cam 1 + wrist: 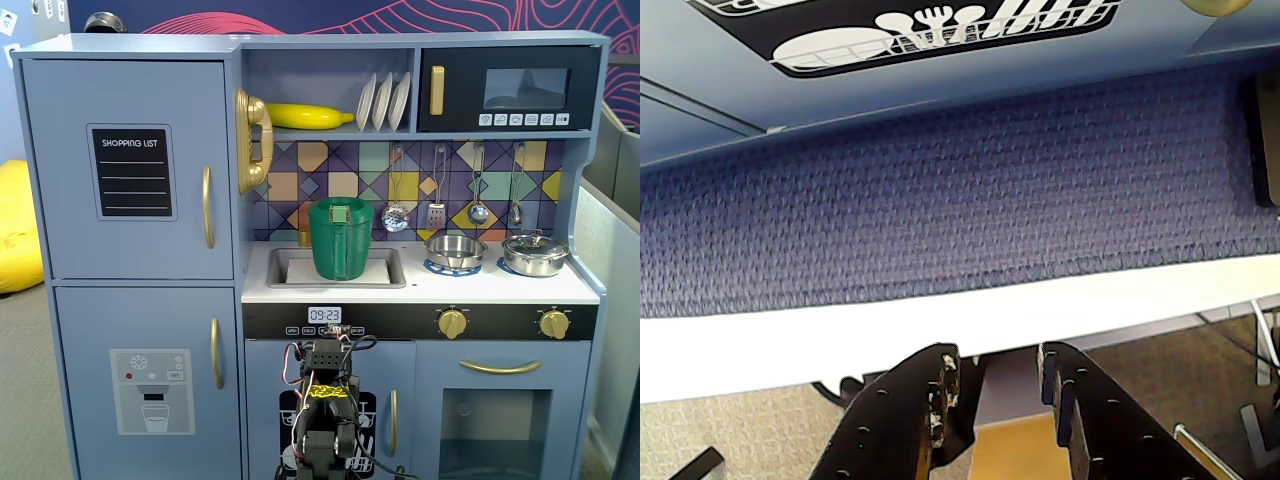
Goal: Open the left cabinet door
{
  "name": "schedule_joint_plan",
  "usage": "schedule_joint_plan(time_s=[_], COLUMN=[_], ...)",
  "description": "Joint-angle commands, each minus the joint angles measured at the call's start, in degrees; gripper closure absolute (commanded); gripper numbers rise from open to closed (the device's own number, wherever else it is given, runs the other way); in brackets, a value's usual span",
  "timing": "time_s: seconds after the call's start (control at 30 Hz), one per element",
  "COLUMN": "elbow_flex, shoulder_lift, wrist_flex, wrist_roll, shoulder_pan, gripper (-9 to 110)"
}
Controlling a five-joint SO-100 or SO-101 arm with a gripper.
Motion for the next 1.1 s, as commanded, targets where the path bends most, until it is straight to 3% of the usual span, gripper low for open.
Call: schedule_joint_plan(time_s=[0.0,0.3,0.53,0.7,0.93,1.07], elbow_flex=[0.0,0.0,-3.6,-16.9,-41.9,-51.5], shoulder_lift=[-0.3,-0.3,-0.4,-4.7,-18.7,-25.7], wrist_flex=[9.1,7.0,-13.9,-26.0,-31.9,-37.7], wrist_roll=[-7.1,-7.6,-6.2,-8.8,-10.1,-6.2], shoulder_pan=[1.8,1.7,-5.0,-14.6,-24.3,-27.9], gripper=[101,101,101,101,101,94])
